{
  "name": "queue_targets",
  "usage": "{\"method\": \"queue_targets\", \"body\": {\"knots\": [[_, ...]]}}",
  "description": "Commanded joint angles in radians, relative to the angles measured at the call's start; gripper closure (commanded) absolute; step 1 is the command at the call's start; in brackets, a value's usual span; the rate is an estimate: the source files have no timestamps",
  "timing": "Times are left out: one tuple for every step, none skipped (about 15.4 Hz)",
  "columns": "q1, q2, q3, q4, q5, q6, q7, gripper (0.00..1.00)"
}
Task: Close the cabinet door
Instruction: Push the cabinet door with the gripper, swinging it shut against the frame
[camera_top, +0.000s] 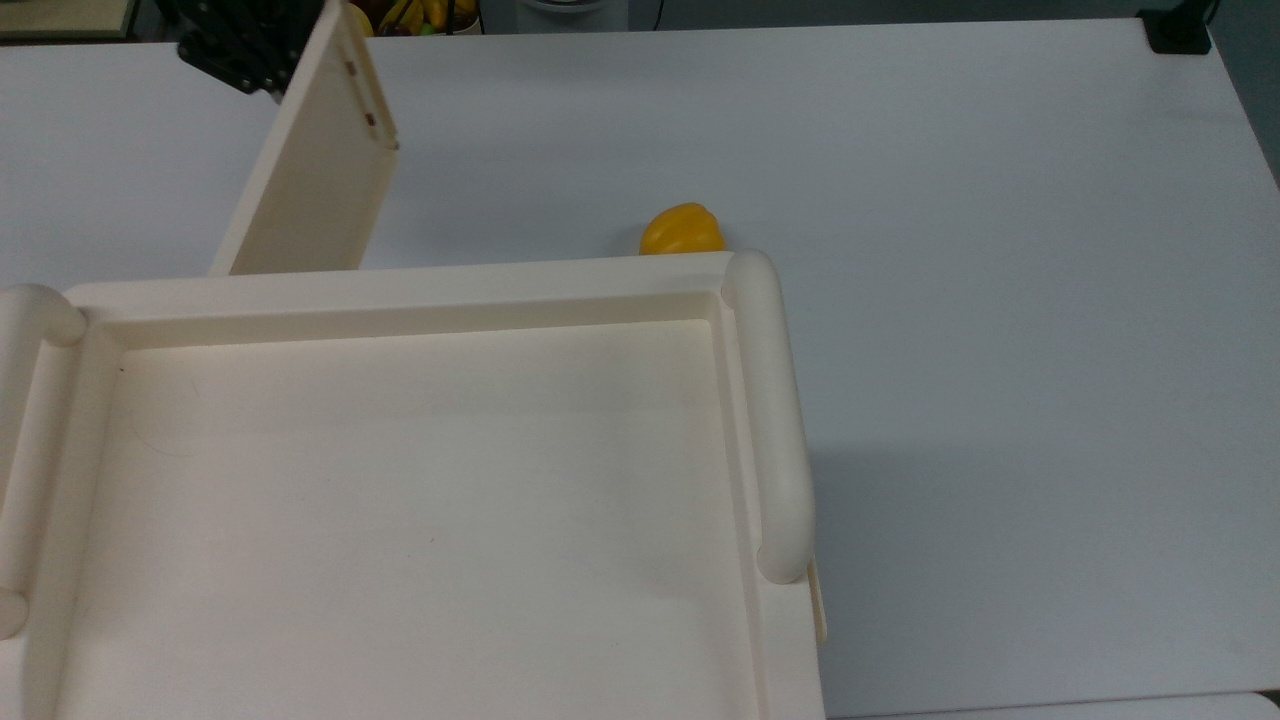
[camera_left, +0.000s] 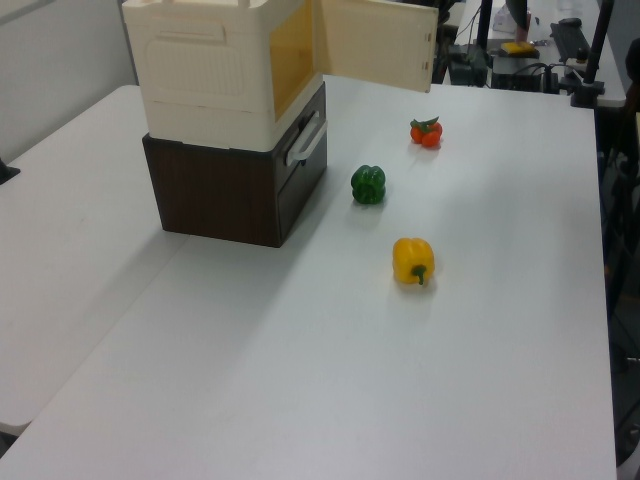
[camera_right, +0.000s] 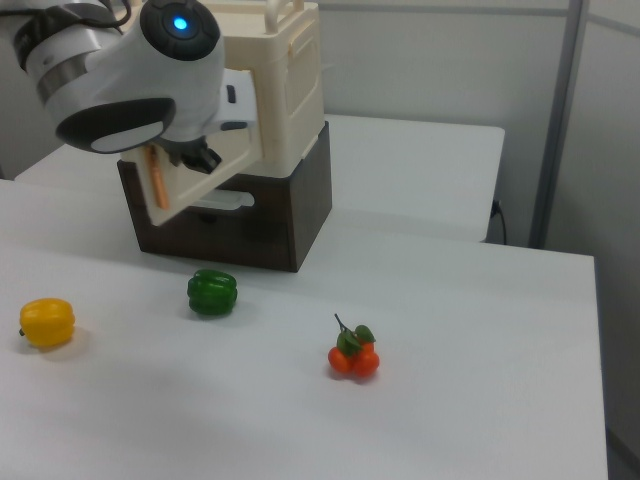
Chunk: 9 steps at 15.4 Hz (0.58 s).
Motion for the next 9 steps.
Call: {"method": "queue_targets", "body": {"knots": [[0.023,0.019,0.041,0.015,0.042,0.02,0.018,1.0],[0.023,0.022,0.052,0.017,0.045,0.025,0.027,1.0],[0.028,0.03,0.067,0.029,0.048,0.052,0.034,1.0],[0.029,0.036,0.084,0.034,0.053,0.088,0.042,1.0],[0.031,0.044,0.105,0.034,0.056,0.121,0.048,1.0],[0.038,0.056,0.119,0.035,0.057,0.155,0.051,1.0],[0.048,0.064,0.125,0.035,0.059,0.192,0.054,1.0],[0.058,0.077,0.13,0.037,0.067,0.232,0.057,1.0],[0.067,0.085,0.138,0.037,0.073,0.269,0.058,1.0]]}}
